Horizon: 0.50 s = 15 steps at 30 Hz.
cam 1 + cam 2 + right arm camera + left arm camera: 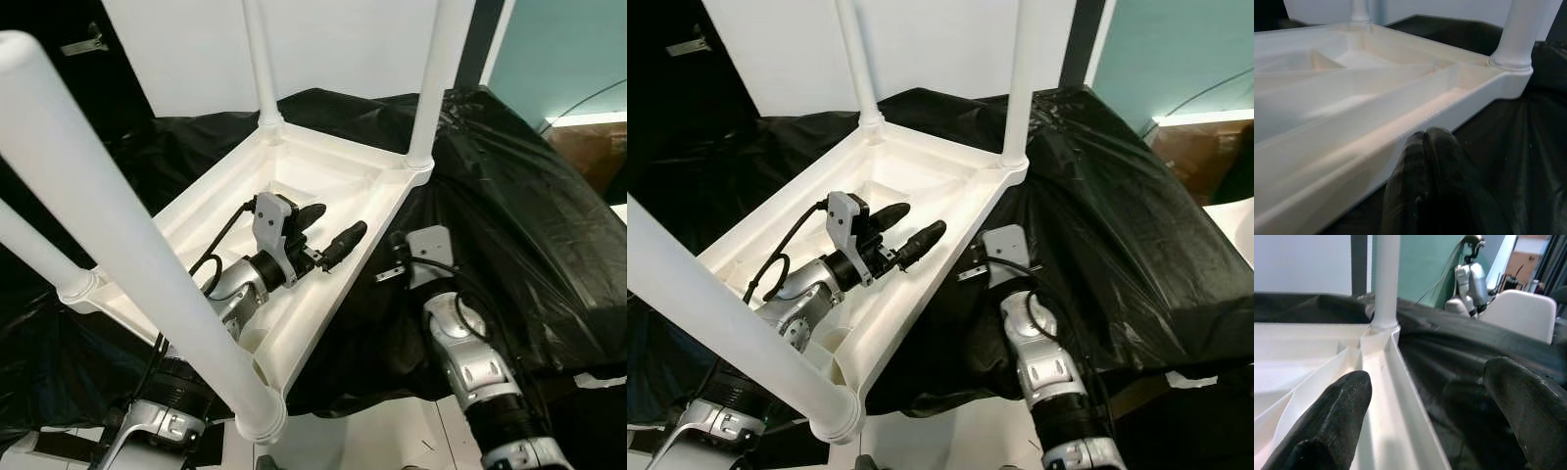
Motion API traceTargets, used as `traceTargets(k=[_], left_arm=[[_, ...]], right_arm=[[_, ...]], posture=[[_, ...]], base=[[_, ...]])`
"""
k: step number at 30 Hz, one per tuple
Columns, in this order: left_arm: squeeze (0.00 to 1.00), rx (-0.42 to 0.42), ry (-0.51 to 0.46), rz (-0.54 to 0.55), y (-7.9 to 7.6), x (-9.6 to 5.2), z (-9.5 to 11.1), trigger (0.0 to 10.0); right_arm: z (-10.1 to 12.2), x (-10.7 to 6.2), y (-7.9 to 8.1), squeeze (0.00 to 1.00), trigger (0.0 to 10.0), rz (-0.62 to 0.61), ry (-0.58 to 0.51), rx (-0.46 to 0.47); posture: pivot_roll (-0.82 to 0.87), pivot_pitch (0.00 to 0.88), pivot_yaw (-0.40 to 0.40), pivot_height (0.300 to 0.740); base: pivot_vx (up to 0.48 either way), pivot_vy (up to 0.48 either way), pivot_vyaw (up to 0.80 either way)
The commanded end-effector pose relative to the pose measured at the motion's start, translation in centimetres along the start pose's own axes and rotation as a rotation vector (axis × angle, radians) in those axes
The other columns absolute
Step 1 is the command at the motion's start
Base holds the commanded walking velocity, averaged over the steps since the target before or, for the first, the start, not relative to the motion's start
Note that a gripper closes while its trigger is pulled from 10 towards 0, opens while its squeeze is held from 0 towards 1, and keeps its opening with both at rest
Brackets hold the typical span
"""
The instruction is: Building children table
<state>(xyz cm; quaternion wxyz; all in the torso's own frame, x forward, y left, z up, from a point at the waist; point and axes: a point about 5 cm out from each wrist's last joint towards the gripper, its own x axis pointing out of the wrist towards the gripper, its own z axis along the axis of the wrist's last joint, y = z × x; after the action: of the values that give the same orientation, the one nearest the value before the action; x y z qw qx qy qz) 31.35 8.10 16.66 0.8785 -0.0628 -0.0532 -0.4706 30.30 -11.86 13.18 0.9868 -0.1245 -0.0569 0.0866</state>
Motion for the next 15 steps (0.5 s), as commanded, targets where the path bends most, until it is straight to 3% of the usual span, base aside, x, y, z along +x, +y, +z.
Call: traceTargets(k=[1, 5, 7, 8, 10, 13, 14, 15], left_arm=[[0.00, 0.014, 0.069, -0.013, 0.7, -0.6, -1.0, 10.0], [0.00, 0.026, 0.120, -0.002, 1.2, -1.1, -1.6, 10.0], [0.00, 0.079, 0.302, 0.040, 2.5, -2.8, -3.5, 10.0], [0.00, 0.079, 0.302, 0.040, 2.5, -2.8, -3.5, 10.0], [0.00, 0.103, 0.405, 0.068, 3.3, -3.9, -4.4, 10.0], [0.00, 0.096, 0.418, 0.075, 3.5, -4.2, -4.4, 10.0], [0.00, 0.097, 0.419, 0.083, 3.7, -4.2, -4.4, 10.0], [0.00, 0.097, 0.419, 0.083, 3.7, -4.2, -4.4, 10.0]], right_arm=[[-0.2, -1.0, 0.7, 0.00, 10.0, 0.030, 0.052, 0.052], [-0.2, -1.3, 0.9, 0.00, 10.0, 0.042, 0.066, 0.058], [0.1, -1.6, 0.9, 0.00, 10.0, 0.055, 0.083, 0.099], [0.1, -1.6, 0.9, 0.00, 10.0, 0.055, 0.083, 0.099], [0.7, -1.4, 1.0, 0.00, 10.0, 0.064, 0.095, 0.162], [1.0, -1.3, 1.0, 0.00, 10.0, 0.069, 0.103, 0.193], [1.4, -1.2, 1.2, 1.00, 10.0, 0.080, 0.103, 0.219], [1.4, -1.2, 1.2, 1.00, 10.0, 0.080, 0.103, 0.219]], posture=[[-0.07, 0.027, 0.060, 0.740], [-0.07, 0.026, 0.059, 0.740], [-0.05, 0.024, 0.056, 0.740], [-0.05, 0.024, 0.056, 0.740], [-0.05, 0.020, 0.052, 0.740], [-0.05, 0.019, 0.051, 0.740], [-0.05, 0.017, 0.050, 0.740], [-0.05, 0.017, 0.050, 0.740]], base=[[0.000, 0.000, 0.00], [0.000, 0.000, 0.00], [0.000, 0.000, 0.00], [0.000, 0.000, 0.00], [0.000, 0.000, 0.00], [0.000, 0.000, 0.00], [0.000, 0.000, 0.00], [0.000, 0.000, 0.00]])
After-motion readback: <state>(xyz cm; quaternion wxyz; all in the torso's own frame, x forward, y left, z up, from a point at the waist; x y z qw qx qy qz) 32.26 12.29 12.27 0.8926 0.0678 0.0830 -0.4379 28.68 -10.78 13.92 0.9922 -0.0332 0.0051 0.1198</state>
